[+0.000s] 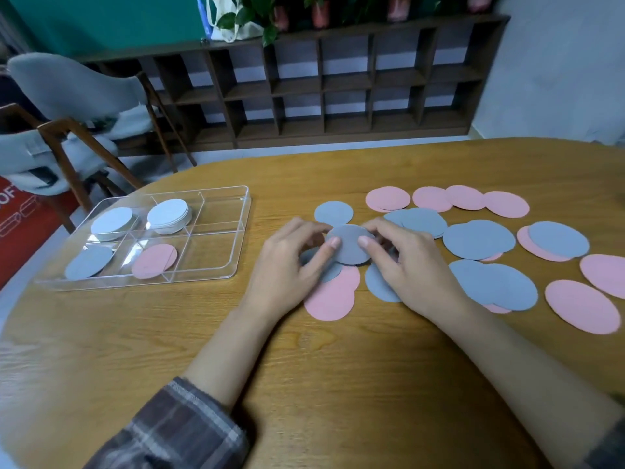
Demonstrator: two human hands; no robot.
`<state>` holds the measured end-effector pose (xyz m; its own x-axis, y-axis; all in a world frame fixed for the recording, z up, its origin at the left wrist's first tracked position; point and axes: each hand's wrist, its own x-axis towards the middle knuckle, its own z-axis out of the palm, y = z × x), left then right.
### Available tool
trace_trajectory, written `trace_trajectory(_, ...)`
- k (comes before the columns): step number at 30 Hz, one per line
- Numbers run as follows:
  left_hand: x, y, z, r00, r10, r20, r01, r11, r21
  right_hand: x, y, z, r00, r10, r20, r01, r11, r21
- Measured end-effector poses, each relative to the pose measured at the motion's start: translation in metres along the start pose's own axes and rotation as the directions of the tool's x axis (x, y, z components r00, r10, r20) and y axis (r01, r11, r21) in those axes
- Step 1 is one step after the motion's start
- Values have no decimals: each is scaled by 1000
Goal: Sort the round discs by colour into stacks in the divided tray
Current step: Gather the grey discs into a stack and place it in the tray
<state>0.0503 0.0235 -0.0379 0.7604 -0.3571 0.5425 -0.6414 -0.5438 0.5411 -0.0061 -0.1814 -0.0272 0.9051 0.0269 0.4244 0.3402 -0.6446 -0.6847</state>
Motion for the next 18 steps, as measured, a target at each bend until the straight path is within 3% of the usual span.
trace_trajectory(4, 6, -7, 1, 978, -55, 201, 42, 997, 70, 2, 10, -7, 996, 66, -60, -67, 998, -18)
trace_trajectory(7, 1, -12, -2, 965, -50, 257, 33, 997, 72, 2, 16, -5, 994, 78, -70, -82, 996, -47)
trace_trajectory(12, -3, -12, -8, 978, -3, 209, -15, 996, 85, 2, 18, -3, 993, 82, -80, -87, 995, -51)
trace_trajectory(18, -3, -5, -13, 996, 89, 13, -90, 992, 88, 1, 14, -3, 994, 89, -61, -91, 995, -28)
